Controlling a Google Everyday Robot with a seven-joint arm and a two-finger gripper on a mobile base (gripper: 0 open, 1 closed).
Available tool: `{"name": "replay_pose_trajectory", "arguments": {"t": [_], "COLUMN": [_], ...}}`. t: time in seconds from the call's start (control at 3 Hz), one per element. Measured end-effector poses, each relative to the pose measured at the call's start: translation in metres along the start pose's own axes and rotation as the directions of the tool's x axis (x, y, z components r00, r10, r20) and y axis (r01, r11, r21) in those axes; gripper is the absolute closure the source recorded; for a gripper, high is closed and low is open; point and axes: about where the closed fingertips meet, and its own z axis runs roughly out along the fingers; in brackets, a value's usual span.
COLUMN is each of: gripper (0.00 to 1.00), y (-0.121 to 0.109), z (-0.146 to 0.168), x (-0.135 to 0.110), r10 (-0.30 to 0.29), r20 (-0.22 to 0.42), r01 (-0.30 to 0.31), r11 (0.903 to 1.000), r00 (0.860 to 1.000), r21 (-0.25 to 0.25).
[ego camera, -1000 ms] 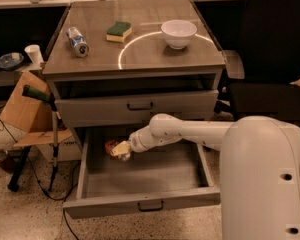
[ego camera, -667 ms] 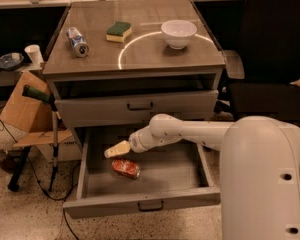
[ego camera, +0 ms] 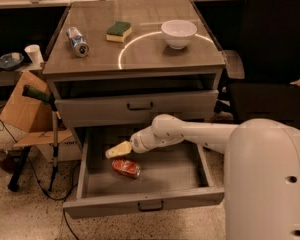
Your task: Place coke can into middle drawer
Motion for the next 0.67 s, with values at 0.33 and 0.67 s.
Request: {"name": "replay_pose_trajectory", "arguments": {"t": [0.33, 0.67], "gripper": [0.0, 0.0], "y": [-0.007, -0.014], "z": [-0.031, -0.079], "x": [0.013, 0.03], "r10": [0.015, 0.032], "r20": [0.018, 0.041], "r01": [-0.014, -0.033], "r11": [0.9997, 0.9993], "r00": [1.0, 0.999], "r21": [-0.018, 0.018]}}
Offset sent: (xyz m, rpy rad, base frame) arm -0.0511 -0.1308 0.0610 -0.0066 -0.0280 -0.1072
